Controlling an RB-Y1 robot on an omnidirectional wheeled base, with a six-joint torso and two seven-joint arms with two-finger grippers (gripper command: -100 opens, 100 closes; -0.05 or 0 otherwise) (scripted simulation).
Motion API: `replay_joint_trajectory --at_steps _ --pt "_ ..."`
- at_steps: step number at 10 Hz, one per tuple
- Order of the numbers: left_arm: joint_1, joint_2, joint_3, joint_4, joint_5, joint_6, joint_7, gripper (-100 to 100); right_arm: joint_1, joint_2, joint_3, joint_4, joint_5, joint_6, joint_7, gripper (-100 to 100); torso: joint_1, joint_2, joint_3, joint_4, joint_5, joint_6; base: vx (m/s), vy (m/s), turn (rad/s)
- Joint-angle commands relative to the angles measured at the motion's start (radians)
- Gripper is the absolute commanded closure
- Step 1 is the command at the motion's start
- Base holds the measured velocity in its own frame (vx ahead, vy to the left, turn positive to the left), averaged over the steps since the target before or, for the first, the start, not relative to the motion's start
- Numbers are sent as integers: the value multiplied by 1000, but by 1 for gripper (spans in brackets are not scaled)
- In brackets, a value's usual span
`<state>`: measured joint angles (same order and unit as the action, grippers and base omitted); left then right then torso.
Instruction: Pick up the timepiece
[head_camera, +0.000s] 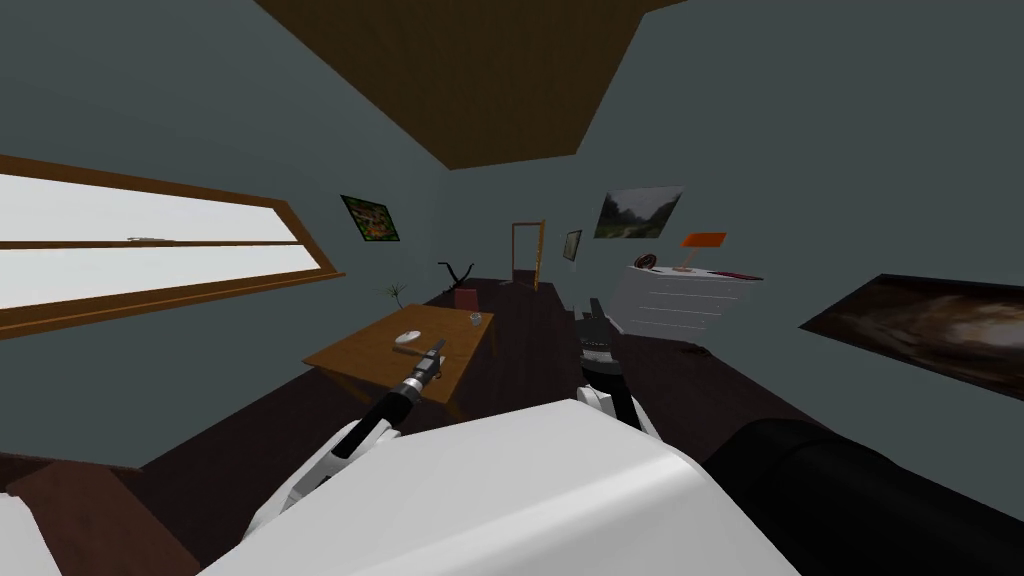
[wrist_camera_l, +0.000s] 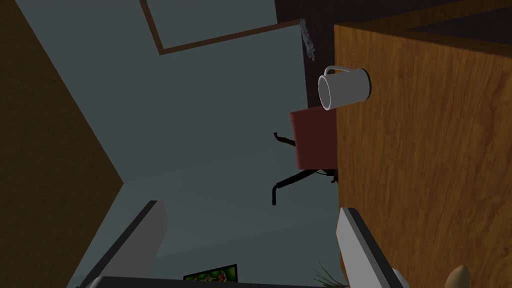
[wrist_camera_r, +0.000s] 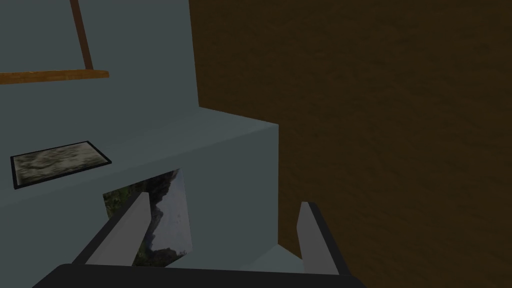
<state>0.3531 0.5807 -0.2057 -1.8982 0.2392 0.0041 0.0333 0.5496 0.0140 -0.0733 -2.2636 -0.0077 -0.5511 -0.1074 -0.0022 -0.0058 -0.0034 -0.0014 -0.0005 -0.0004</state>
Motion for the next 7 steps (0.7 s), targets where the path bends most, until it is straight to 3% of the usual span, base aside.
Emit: replay_joint_trajectory --at_steps 1,4,7 --pt "-8 41 -20 50 41 50 -11 -100 0 0 0 0 0 0 0 0 0 0 0 0 0 0 115 -34 -135" --pt "-10 65 -32 91 68 85 -18 -100 0 0 0 0 0 0 0 0 1 2 1 0 0 0 64 -12 -38" --pt "-13 111 -54 159 121 148 -35 -100 0 0 0 0 0 0 0 0 1 3 2 1 0 -1 59 -12 -66"
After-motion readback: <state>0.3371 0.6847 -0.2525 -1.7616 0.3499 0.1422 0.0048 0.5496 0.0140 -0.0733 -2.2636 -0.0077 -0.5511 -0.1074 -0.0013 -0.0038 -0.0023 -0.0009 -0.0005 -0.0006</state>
